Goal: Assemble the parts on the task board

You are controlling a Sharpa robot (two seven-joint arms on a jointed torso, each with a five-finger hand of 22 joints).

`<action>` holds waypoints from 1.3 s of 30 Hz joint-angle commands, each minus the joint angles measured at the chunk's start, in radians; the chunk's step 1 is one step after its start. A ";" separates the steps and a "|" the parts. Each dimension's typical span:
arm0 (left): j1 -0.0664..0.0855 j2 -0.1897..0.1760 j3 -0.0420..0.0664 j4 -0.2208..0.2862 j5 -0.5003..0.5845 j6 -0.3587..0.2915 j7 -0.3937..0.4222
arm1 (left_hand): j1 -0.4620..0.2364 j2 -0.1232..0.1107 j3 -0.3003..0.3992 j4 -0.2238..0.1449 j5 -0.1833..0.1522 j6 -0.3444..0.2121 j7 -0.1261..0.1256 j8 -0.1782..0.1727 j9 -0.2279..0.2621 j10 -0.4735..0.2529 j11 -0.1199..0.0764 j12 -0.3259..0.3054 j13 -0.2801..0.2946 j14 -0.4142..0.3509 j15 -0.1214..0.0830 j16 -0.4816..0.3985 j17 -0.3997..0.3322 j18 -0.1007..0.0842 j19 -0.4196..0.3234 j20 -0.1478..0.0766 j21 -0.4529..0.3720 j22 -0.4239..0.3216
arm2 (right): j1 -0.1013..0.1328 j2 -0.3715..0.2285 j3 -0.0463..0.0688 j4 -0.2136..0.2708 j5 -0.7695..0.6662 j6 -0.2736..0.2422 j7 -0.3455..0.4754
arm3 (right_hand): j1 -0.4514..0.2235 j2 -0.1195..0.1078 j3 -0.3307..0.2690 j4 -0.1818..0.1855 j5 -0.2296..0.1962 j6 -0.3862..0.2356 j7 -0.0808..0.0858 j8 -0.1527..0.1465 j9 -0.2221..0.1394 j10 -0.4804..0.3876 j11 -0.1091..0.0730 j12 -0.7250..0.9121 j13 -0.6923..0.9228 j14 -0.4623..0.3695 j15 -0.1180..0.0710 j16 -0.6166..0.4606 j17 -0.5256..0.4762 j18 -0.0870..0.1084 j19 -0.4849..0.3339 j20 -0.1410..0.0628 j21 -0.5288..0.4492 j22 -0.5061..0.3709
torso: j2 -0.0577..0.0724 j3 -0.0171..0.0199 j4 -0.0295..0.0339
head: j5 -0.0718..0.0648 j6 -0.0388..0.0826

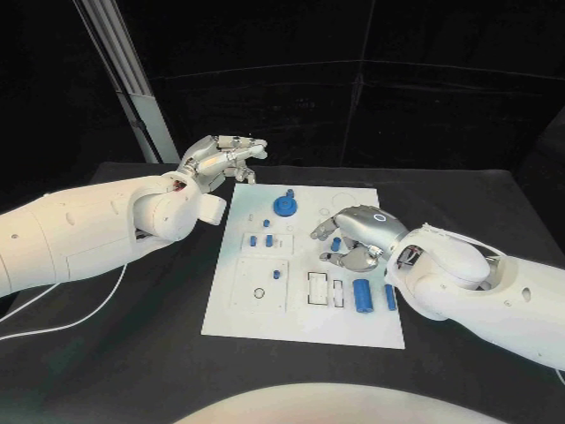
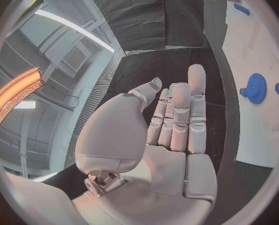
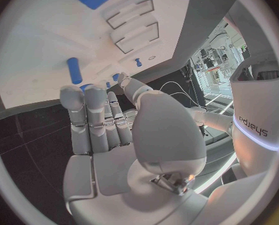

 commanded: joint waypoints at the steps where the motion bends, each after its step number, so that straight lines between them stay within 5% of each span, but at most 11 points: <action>1: 0.001 0.001 -0.004 0.003 0.003 0.014 0.002 | -0.005 0.004 -0.007 0.001 0.006 -0.006 -0.002 0.007 -0.001 -0.006 0.002 0.005 0.001 -0.006 -0.002 -0.007 -0.001 0.014 -0.008 0.002 -0.007 -0.001 | 0.008 -0.010 0.005 -0.005 0.013 0.039 -0.077 | -0.007 -0.007 -0.038 0.011 -0.001 -0.022 -0.002 -0.004 -0.001 -0.034 0.002 -0.009 0.000 -0.008 0.000 -0.025 -0.032 0.004 -0.021 -0.001 -0.028 -0.035 | 0.000 -0.0001 0.0003 | -0.003 0.004; 6: 0.001 0.000 -0.010 0.003 0.003 0.014 0.001 | -0.004 0.004 -0.008 0.001 0.006 -0.006 -0.002 0.007 -0.001 -0.006 0.002 0.006 0.001 -0.007 -0.002 -0.007 -0.003 0.014 -0.008 0.002 -0.007 -0.001 | 0.014 -0.020 0.009 -0.011 0.007 0.062 -0.093 | 0.018 0.002 -0.093 0.029 -0.001 -0.036 -0.012 -0.003 0.000 -0.063 -0.006 -0.001 0.002 -0.014 -0.006 -0.039 -0.062 0.009 -0.033 -0.005 -0.050 -0.061 | 0.001 0.0007 -0.0004 | -0.003 0.007; 17: 0.001 0.001 -0.014 0.001 0.003 0.015 0.001 | -0.004 0.004 -0.008 0.001 0.006 -0.006 -0.002 0.007 -0.001 -0.006 0.002 0.006 0.001 -0.007 -0.002 -0.007 -0.003 0.014 -0.008 0.002 -0.007 -0.001 | 0.016 -0.013 0.011 -0.030 -0.008 0.115 -0.099 | 0.053 0.030 -0.115 0.037 0.000 -0.009 -0.019 0.004 0.004 -0.045 -0.014 0.030 0.003 -0.001 -0.013 -0.024 -0.063 0.004 -0.014 -0.013 -0.043 -0.048 | 0.001 -0.0004 -0.0011 | -0.005 0.009; 31: 0.001 0.002 -0.015 0.000 0.003 0.016 -0.001 | -0.004 0.004 -0.008 0.001 0.006 -0.006 -0.002 0.007 -0.001 -0.006 0.002 0.006 0.001 -0.007 -0.002 -0.007 -0.003 0.014 -0.008 0.002 -0.007 -0.001 | 0.017 0.019 0.011 -0.074 -0.035 0.152 -0.100 | 0.096 0.077 -0.059 0.035 -0.003 0.055 -0.018 0.016 0.007 0.030 -0.015 0.062 0.000 0.009 -0.013 0.014 -0.040 -0.008 0.028 -0.012 0.000 0.017 | 0.001 0.0000 -0.0001 | -0.008 0.010; 39: 0.001 0.002 -0.015 0.000 0.003 0.016 -0.001 | -0.004 0.004 -0.008 0.001 0.006 -0.006 -0.002 0.007 -0.001 -0.006 0.002 0.006 0.001 -0.007 -0.002 -0.007 -0.003 0.014 -0.008 0.002 -0.007 -0.001 | 0.017 0.028 0.011 -0.080 -0.041 0.171 -0.097 | 0.104 0.081 -0.016 0.034 -0.004 0.102 -0.021 0.027 0.010 0.096 -0.024 0.069 0.000 0.022 -0.021 0.067 0.008 -0.018 0.059 -0.018 0.041 0.075 | 0.001 -0.0003 -0.0009 | -0.008 0.008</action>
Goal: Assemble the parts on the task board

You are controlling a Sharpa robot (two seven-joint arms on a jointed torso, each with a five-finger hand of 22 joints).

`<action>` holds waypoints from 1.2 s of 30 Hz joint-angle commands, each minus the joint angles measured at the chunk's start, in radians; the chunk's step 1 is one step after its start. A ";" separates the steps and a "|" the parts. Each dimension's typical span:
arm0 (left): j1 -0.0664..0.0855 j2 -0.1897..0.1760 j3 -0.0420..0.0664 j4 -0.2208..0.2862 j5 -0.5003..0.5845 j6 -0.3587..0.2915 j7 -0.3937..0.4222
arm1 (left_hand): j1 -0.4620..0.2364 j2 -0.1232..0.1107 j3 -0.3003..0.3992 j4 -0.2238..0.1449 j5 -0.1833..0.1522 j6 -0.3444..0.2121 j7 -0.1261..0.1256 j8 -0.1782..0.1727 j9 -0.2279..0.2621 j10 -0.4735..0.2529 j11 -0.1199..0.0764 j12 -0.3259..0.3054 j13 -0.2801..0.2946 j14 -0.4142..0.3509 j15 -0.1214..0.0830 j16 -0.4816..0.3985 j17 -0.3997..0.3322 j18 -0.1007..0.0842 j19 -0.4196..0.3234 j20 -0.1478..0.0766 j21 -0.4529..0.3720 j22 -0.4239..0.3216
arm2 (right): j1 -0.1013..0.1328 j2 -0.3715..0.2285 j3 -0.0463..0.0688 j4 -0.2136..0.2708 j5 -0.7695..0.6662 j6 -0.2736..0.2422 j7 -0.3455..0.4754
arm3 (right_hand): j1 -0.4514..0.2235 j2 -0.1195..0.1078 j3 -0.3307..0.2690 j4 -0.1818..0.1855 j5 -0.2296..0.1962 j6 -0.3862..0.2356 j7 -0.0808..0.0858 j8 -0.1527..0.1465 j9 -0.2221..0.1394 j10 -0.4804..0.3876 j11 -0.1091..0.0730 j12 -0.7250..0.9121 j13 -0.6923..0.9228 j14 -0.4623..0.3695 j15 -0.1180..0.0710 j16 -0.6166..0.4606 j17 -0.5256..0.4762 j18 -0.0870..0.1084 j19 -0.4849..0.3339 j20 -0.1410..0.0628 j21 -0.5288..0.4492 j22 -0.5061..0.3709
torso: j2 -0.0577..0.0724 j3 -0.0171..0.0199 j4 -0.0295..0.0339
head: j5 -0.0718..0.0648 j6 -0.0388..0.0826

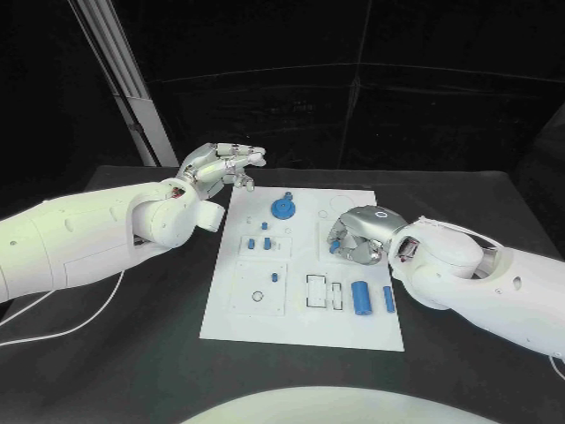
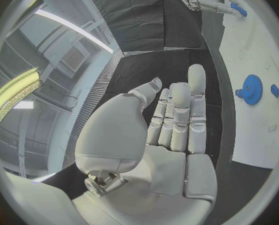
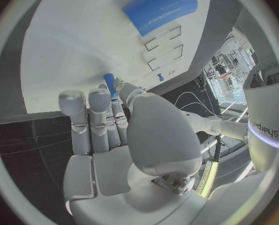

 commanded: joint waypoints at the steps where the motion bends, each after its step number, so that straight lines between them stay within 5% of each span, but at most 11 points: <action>1: 0.002 0.000 0.001 0.001 0.003 0.012 0.002 | -0.004 0.004 -0.008 0.001 0.006 -0.006 -0.002 0.004 -0.001 -0.007 0.002 0.006 0.001 -0.007 -0.002 -0.003 -0.001 0.014 -0.008 0.002 -0.004 -0.001 | 0.002 0.003 0.001 -0.001 -0.016 0.030 0.002 | 0.010 -0.003 0.012 0.000 -0.004 0.015 -0.001 0.008 0.001 0.017 -0.003 0.002 -0.001 0.009 -0.004 0.014 0.012 -0.019 0.011 -0.001 0.011 0.014 | 0.000 0.0000 -0.0008 | 0.000 -0.001; 10: 0.002 -0.001 0.001 0.001 0.003 0.012 0.001 | -0.003 0.004 -0.009 0.000 0.006 -0.007 -0.002 0.005 -0.001 -0.008 0.002 0.008 0.001 -0.008 -0.001 -0.004 -0.004 0.014 -0.009 0.002 -0.005 -0.002 | 0.002 0.008 0.001 -0.006 -0.018 0.020 -0.001 | 0.002 -0.008 0.036 0.002 -0.004 0.041 -0.004 0.010 0.001 0.050 -0.009 -0.007 -0.001 0.011 -0.009 0.045 0.037 -0.024 0.024 -0.006 0.033 0.043 | 0.000 0.0001 -0.0004 | -0.001 -0.004; 22: 0.002 -0.003 0.001 0.002 0.003 0.012 0.001 | -0.003 0.005 -0.009 0.000 0.006 -0.007 -0.002 0.006 -0.001 -0.009 0.002 0.009 0.001 -0.009 -0.001 -0.004 -0.004 0.014 -0.009 0.002 -0.006 -0.003 | 0.002 -0.022 0.002 0.035 0.039 -0.086 0.012 | 0.002 -0.005 0.052 0.000 -0.004 0.073 -0.010 0.021 0.004 0.086 -0.017 -0.010 0.001 0.020 -0.015 0.094 0.085 -0.031 0.044 -0.012 0.064 0.088 | -0.001 0.0005 -0.0008 | -0.002 -0.003; 29: 0.002 -0.003 0.001 0.002 0.003 0.008 0.003 | -0.003 0.005 -0.009 0.000 0.006 -0.007 -0.002 0.006 -0.001 -0.009 0.002 0.009 0.001 -0.009 -0.001 -0.004 -0.004 0.014 -0.009 0.002 -0.006 -0.003 | 0.002 -0.048 0.034 0.076 0.150 -0.104 0.027 | 0.002 -0.007 0.056 -0.001 -0.004 0.072 -0.009 0.018 0.003 0.085 -0.016 -0.016 0.000 0.020 -0.015 0.101 0.090 -0.032 0.045 -0.014 0.067 0.091 | -0.001 0.0001 -0.0003 | 0.000 0.000; 36: 0.002 -0.003 0.001 0.002 0.003 0.005 0.006 | -0.001 0.006 -0.009 -0.001 0.006 -0.008 -0.002 0.006 -0.001 -0.010 0.002 0.010 0.001 -0.009 -0.001 -0.003 -0.004 0.014 -0.009 0.002 -0.007 -0.003 | 0.004 -0.051 0.043 0.115 0.231 -0.106 0.050 | 0.001 -0.007 0.058 -0.001 -0.004 0.072 -0.007 0.017 0.002 0.085 -0.015 -0.019 0.000 0.022 -0.014 0.109 0.100 -0.033 0.047 -0.014 0.072 0.097 | 0.000 0.0000 -0.0010 | 0.003 0.001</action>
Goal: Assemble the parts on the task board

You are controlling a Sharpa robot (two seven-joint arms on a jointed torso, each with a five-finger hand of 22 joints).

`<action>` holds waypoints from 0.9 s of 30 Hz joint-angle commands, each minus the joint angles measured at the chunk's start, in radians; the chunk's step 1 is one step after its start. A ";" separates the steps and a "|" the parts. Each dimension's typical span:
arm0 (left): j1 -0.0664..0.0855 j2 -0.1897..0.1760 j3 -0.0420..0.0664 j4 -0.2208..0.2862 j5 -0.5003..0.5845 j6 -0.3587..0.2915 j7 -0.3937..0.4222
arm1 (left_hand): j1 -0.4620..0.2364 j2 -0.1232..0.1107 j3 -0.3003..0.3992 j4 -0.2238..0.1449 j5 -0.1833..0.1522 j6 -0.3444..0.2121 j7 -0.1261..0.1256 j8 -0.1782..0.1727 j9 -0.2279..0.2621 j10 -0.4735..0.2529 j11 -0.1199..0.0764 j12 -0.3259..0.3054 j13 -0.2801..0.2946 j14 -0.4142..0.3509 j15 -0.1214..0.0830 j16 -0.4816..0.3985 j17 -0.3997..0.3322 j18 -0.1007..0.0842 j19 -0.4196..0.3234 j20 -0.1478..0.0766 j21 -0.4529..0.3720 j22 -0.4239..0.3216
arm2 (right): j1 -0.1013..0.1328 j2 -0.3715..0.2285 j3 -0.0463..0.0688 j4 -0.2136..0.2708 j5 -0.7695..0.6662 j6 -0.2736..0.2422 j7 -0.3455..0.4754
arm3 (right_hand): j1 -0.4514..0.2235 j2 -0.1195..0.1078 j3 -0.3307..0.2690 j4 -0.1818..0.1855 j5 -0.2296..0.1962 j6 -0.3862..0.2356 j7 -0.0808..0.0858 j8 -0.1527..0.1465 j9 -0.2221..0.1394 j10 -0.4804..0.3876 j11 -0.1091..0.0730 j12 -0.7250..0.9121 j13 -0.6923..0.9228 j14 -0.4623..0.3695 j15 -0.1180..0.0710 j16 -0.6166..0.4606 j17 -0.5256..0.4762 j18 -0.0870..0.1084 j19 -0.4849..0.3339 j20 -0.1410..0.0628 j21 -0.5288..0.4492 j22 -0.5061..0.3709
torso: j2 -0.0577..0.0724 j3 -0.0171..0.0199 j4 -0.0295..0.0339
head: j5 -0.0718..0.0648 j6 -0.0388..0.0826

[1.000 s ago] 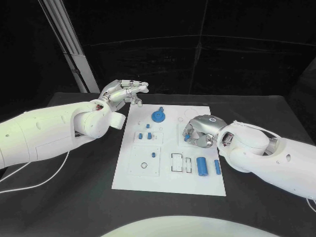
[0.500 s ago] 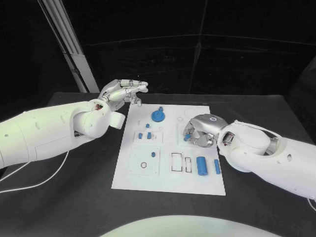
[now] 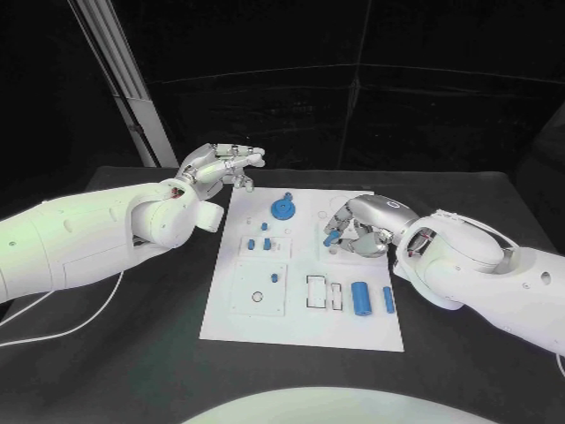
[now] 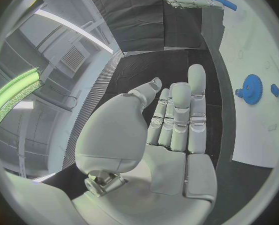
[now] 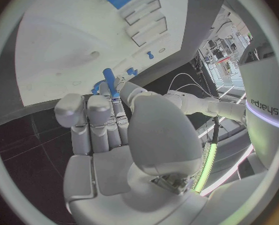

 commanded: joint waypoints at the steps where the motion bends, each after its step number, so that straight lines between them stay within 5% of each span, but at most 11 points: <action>1: 0.001 0.001 0.001 0.001 0.003 0.005 0.008 | -0.001 0.006 -0.003 -0.001 0.006 -0.008 -0.002 0.007 -0.001 -0.006 -0.002 0.006 0.001 -0.009 -0.001 -0.003 -0.001 0.014 -0.006 0.000 -0.007 -0.001 | 0.002 0.011 0.002 0.022 0.090 -0.027 0.035 | 0.001 -0.007 0.006 0.000 -0.003 0.006 0.001 0.000 -0.001 0.005 0.004 -0.006 -0.002 0.018 -0.003 0.004 0.002 -0.017 0.007 -0.001 0.004 0.002 | 0.002 0.0002 0.0002 | 0.003 -0.001; 10: 0.001 0.007 0.001 -0.001 0.003 0.005 0.009 | -0.001 0.006 -0.003 -0.001 0.006 -0.008 -0.002 0.007 -0.001 -0.006 -0.002 0.006 0.001 -0.009 -0.001 -0.003 -0.001 0.014 -0.006 0.000 -0.007 -0.001 | 0.002 0.119 -0.008 0.013 0.106 0.014 0.115 | 0.003 -0.003 0.013 -0.002 -0.002 0.003 0.003 -0.003 -0.003 0.003 0.006 -0.013 -0.002 0.019 -0.002 0.012 0.008 -0.017 0.007 -0.002 0.007 0.005 | 0.002 -0.0002 0.0032 | 0.009 -0.004; 19: 0.002 0.015 0.001 -0.002 0.003 0.008 0.011 | -0.001 0.006 -0.003 -0.001 0.006 -0.008 -0.002 0.007 -0.001 -0.006 -0.002 0.006 0.001 -0.009 -0.001 -0.003 -0.001 0.014 -0.006 0.000 -0.007 -0.001 | 0.000 0.223 -0.068 -0.036 0.038 0.056 0.153 | 0.004 -0.003 0.016 -0.005 -0.002 0.000 0.005 -0.006 -0.004 0.000 0.008 -0.020 -0.002 0.018 -0.001 0.015 0.008 -0.017 0.005 -0.001 0.009 0.006 | 0.002 -0.0011 0.0007 | 0.021 -0.009; 27: 0.002 0.018 0.001 -0.002 0.003 0.009 0.011 | 0.000 0.007 -0.004 -0.002 0.006 -0.008 -0.002 0.007 -0.001 -0.007 -0.002 0.007 0.001 -0.009 -0.001 -0.003 -0.001 0.014 -0.006 0.000 -0.007 -0.002 | -0.005 0.266 -0.101 -0.078 -0.009 0.093 0.154 | 0.003 -0.003 0.019 -0.006 -0.002 -0.003 0.007 -0.008 -0.005 -0.003 0.010 -0.024 -0.002 0.016 0.001 0.016 0.006 -0.017 0.004 0.000 0.009 0.005 | 0.001 -0.0004 0.0017 | 0.031 -0.017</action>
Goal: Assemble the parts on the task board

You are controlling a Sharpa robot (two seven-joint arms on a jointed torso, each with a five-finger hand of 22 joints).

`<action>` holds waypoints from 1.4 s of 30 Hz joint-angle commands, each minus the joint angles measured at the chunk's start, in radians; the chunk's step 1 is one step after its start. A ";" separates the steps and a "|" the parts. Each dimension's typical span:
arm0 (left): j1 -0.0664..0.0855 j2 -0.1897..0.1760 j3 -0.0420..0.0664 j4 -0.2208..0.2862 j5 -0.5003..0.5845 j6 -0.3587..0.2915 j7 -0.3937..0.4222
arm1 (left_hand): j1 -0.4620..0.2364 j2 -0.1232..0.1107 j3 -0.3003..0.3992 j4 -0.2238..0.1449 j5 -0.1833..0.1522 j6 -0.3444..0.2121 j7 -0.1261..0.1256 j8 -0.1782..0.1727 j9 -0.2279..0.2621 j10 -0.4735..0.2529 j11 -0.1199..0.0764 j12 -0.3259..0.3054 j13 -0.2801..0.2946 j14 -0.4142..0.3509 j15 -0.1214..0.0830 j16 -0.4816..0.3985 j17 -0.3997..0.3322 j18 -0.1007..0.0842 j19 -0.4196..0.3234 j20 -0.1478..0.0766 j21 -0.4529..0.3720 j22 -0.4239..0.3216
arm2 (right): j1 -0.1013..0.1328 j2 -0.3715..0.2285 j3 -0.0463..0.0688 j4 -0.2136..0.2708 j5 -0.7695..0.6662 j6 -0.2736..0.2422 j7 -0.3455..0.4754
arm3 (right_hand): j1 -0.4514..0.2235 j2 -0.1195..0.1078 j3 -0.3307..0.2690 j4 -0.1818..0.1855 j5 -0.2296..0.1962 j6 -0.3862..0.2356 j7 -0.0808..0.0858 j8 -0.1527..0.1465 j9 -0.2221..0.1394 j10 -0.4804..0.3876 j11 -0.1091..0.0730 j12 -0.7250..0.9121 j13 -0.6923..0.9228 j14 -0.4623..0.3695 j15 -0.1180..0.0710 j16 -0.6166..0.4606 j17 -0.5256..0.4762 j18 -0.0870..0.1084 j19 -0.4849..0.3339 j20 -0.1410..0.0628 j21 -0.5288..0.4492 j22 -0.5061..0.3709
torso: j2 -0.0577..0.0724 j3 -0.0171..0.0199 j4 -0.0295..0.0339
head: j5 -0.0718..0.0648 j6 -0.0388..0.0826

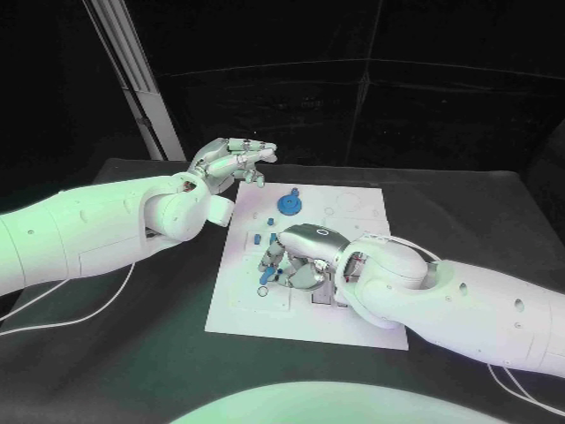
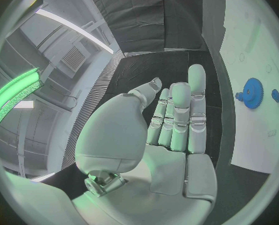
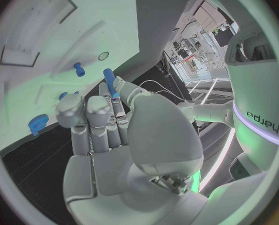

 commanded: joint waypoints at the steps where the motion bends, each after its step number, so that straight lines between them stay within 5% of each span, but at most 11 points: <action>1: 0.002 0.001 0.001 0.000 0.003 0.009 0.009 | 0.000 0.007 -0.004 -0.002 0.006 -0.008 -0.002 0.006 -0.001 -0.007 -0.002 0.007 0.001 -0.009 -0.001 -0.002 -0.001 0.014 -0.006 0.000 -0.007 -0.002 | -0.001 0.009 -0.003 -0.011 -0.052 0.043 0.022 | 0.003 -0.002 0.006 -0.001 -0.002 0.001 0.007 -0.001 0.000 0.001 0.006 -0.002 -0.001 0.016 0.001 0.004 -0.001 -0.017 0.004 0.000 0.005 0.001 | 0.000 0.0005 0.0006 | 0.005 -0.004; 30: 0.002 0.005 0.001 -0.004 0.003 0.015 0.006 | 0.000 0.007 -0.004 -0.002 0.006 -0.008 -0.002 0.006 -0.001 -0.007 -0.002 0.007 0.001 -0.009 -0.001 -0.002 -0.001 0.014 -0.006 0.000 -0.007 -0.002 | -0.007 0.049 -0.011 -0.047 -0.123 0.090 -0.020 | 0.003 -0.001 0.008 -0.002 -0.001 0.001 0.007 -0.002 0.000 0.001 0.007 -0.005 -0.001 0.015 0.001 0.004 -0.003 -0.017 0.003 0.001 0.005 0.000 | -0.001 0.0003 -0.0006 | 0.008 -0.016; 42: 0.002 0.004 0.001 -0.003 0.003 0.016 0.005 | 0.000 0.007 -0.004 -0.002 0.006 -0.008 -0.002 0.006 -0.001 -0.007 -0.002 0.007 0.001 -0.009 -0.001 -0.002 -0.001 0.014 -0.006 0.000 -0.007 -0.002 | -0.008 0.058 -0.026 -0.049 -0.164 0.097 -0.045 | 0.003 0.000 0.009 -0.003 -0.001 0.001 0.007 -0.002 0.000 0.002 0.007 -0.005 -0.001 0.015 0.002 0.004 -0.004 -0.017 0.002 0.001 0.005 0.000 | 0.000 0.0006 -0.0013 | 0.009 -0.018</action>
